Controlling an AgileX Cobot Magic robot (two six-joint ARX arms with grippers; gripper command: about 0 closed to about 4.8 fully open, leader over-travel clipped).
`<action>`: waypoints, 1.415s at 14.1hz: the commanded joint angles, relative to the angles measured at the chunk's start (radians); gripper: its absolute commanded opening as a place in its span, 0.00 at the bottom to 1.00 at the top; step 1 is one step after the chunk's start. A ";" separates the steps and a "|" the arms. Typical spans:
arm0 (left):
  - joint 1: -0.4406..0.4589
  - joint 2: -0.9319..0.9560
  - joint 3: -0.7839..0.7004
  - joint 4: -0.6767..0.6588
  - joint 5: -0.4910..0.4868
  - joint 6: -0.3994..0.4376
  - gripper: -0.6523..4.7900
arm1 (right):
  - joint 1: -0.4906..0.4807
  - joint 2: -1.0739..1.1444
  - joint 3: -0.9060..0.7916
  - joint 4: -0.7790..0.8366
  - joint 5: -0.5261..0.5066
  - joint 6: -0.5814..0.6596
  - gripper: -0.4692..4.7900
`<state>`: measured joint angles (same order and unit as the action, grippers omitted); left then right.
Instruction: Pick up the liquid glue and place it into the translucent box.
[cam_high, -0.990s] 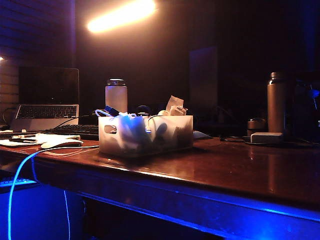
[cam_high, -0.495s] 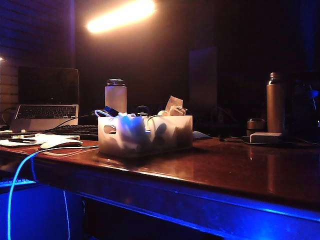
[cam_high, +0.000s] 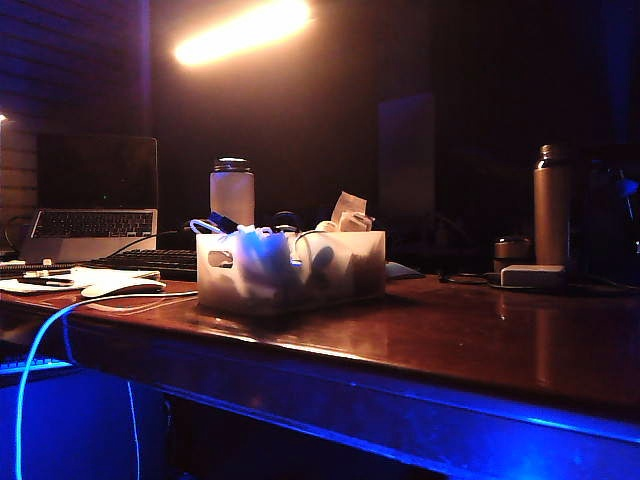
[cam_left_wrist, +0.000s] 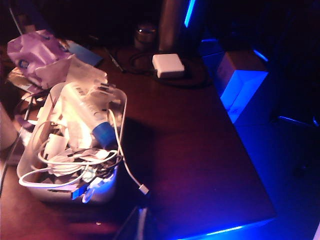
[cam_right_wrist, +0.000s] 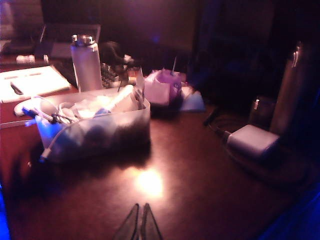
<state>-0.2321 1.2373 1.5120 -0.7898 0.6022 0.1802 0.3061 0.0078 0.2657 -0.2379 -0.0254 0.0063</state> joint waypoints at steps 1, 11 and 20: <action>-0.002 -0.004 0.005 0.005 0.007 0.006 0.11 | -0.005 0.023 -0.077 0.040 0.036 0.026 0.09; -0.001 -0.004 0.006 0.013 0.004 0.006 0.11 | 0.000 0.017 -0.241 0.026 0.121 0.073 0.09; -0.001 -0.005 0.006 0.061 -0.096 0.003 0.12 | 0.000 0.018 -0.241 0.025 0.121 0.073 0.09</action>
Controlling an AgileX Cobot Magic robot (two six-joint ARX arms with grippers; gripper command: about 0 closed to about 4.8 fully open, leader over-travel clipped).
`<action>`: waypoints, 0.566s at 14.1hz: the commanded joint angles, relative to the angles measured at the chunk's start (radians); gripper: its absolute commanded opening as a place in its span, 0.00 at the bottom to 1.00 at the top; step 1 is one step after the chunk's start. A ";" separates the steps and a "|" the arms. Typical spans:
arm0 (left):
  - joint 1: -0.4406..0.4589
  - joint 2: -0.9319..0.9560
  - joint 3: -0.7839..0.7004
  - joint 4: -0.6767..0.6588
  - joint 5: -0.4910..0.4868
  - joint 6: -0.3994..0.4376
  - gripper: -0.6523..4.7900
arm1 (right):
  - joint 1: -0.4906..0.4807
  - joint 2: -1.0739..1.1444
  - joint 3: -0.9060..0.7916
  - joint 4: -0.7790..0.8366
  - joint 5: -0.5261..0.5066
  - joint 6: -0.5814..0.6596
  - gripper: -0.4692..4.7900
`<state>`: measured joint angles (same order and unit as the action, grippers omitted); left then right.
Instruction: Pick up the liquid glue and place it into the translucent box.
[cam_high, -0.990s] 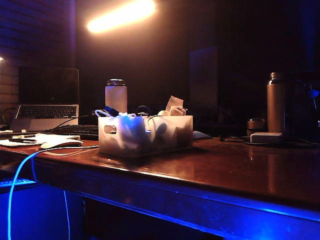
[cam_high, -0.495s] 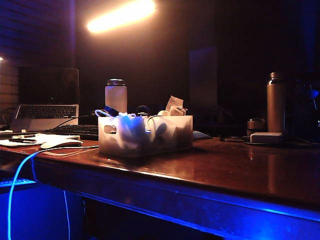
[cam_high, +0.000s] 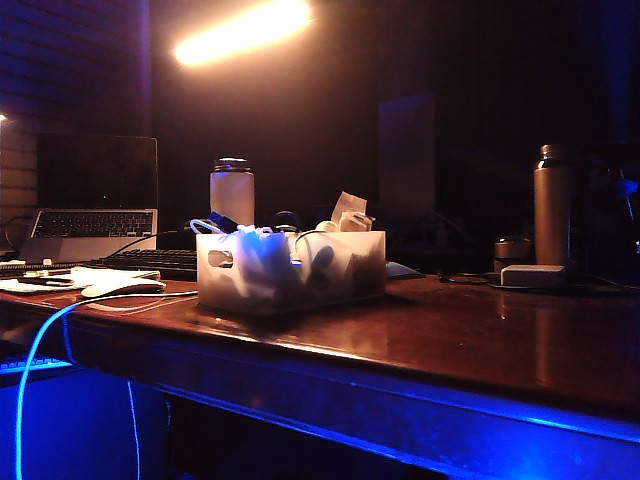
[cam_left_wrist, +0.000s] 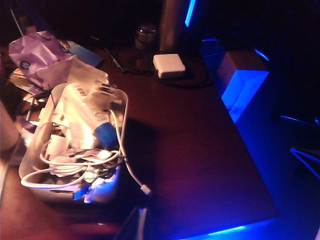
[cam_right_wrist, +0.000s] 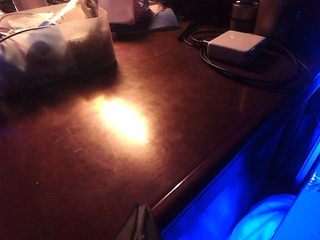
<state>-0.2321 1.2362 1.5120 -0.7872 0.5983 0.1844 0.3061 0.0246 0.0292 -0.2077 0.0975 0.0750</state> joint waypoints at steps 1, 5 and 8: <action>0.000 -0.005 0.006 0.077 -0.138 0.010 0.12 | 0.000 0.001 -0.004 -0.005 -0.002 0.004 0.09; 0.006 -0.065 -0.017 0.105 -0.299 0.047 0.11 | 0.000 0.000 -0.004 -0.005 -0.002 0.004 0.09; 0.088 -0.159 -0.209 0.257 -0.306 -0.041 0.11 | 0.000 -0.001 -0.004 -0.005 -0.002 0.004 0.09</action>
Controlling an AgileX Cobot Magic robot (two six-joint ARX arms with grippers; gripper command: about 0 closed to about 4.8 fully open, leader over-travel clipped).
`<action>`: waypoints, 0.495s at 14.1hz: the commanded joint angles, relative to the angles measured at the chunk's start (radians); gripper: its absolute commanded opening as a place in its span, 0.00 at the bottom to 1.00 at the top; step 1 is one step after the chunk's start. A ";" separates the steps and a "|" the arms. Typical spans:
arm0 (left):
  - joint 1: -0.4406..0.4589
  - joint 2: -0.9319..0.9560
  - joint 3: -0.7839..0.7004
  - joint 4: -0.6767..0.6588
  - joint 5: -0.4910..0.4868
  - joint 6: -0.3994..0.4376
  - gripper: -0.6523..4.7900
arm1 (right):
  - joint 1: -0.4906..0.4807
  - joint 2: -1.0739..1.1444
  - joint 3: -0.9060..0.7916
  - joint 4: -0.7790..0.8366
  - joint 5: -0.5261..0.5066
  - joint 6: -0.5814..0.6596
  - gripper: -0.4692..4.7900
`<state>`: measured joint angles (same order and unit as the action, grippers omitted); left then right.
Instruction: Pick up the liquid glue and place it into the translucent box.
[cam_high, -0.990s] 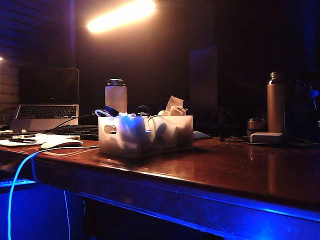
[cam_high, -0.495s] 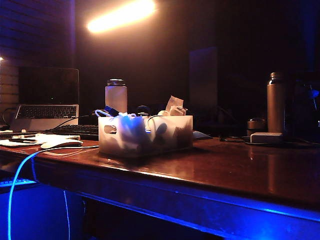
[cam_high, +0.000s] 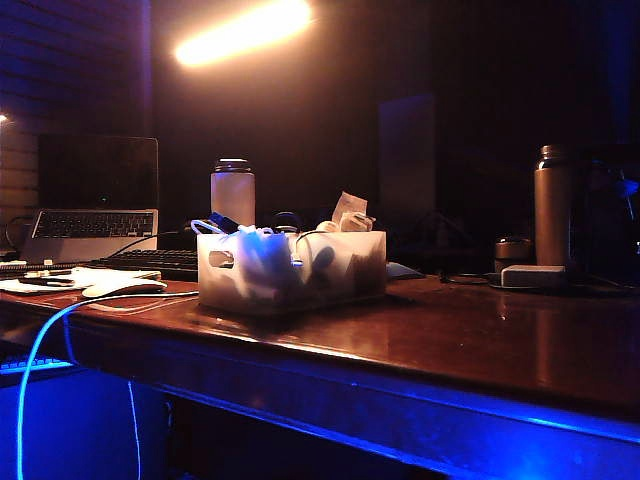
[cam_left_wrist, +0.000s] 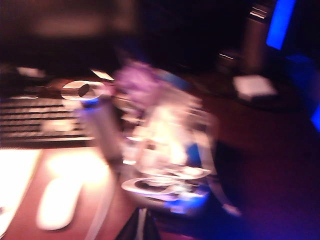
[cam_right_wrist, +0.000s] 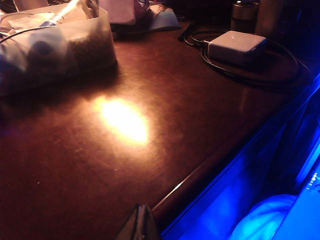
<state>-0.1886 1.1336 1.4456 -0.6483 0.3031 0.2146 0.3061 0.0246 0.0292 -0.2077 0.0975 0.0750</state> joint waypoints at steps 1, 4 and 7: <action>0.066 -0.116 -0.257 0.207 -0.011 -0.124 0.11 | 0.000 -0.001 -0.004 -0.005 -0.002 0.004 0.09; 0.132 -0.338 -0.657 0.581 -0.008 -0.265 0.11 | 0.000 -0.001 -0.004 -0.005 -0.002 0.004 0.09; 0.131 -0.537 -0.929 0.718 -0.087 -0.280 0.11 | 0.000 -0.002 -0.004 -0.005 -0.002 0.004 0.09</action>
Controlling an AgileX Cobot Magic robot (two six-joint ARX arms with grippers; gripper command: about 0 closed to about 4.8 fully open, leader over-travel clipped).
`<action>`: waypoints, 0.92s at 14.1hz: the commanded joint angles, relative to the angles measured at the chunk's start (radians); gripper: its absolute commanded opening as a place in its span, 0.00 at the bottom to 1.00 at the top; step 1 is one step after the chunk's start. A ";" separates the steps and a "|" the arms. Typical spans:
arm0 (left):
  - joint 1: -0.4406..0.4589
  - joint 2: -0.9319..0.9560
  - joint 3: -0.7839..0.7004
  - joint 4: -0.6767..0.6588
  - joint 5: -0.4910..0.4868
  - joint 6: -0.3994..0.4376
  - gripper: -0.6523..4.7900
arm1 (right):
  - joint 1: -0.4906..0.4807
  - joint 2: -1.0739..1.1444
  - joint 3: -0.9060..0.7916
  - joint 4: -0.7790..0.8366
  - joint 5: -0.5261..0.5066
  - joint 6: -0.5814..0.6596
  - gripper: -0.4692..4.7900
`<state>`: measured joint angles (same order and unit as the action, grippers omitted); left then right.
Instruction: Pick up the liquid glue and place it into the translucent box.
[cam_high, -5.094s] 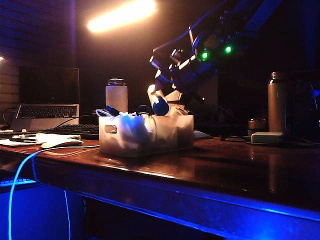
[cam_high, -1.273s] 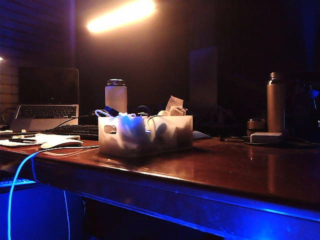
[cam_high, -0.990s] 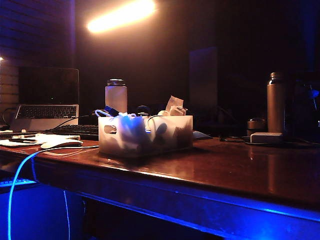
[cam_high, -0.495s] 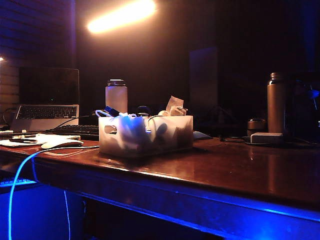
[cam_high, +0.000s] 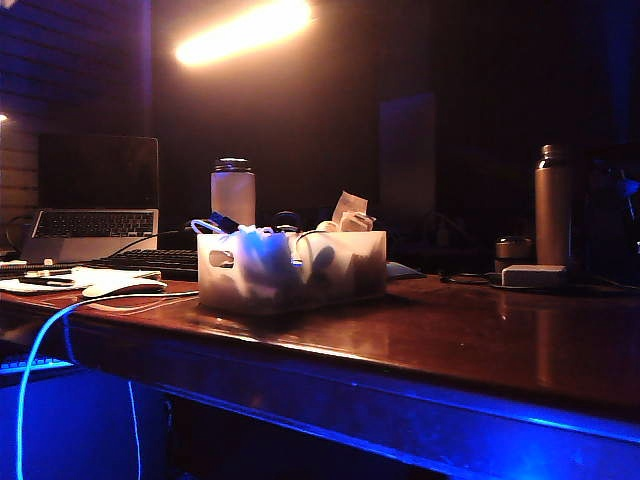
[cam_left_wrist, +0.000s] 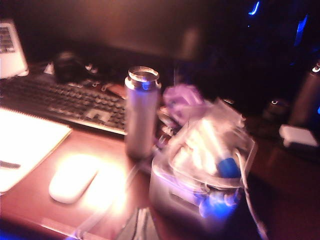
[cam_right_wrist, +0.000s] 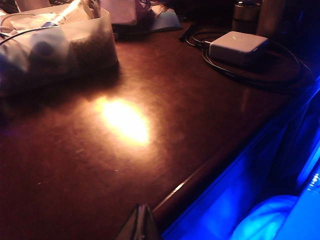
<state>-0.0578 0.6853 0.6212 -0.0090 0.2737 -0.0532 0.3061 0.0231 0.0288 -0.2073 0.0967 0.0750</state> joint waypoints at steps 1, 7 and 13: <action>0.000 -0.145 -0.166 0.077 -0.087 -0.015 0.11 | 0.000 0.000 -0.004 -0.005 -0.001 0.004 0.09; 0.000 -0.527 -0.534 0.077 -0.162 -0.111 0.11 | 0.000 -0.002 -0.004 -0.005 -0.001 0.004 0.09; 0.000 -0.678 -0.615 -0.112 -0.157 -0.076 0.11 | 0.000 -0.002 -0.004 -0.005 -0.002 0.004 0.09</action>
<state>-0.0574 0.0185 0.0074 -0.0807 0.1154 -0.1497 0.3061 0.0219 0.0288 -0.2073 0.0952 0.0750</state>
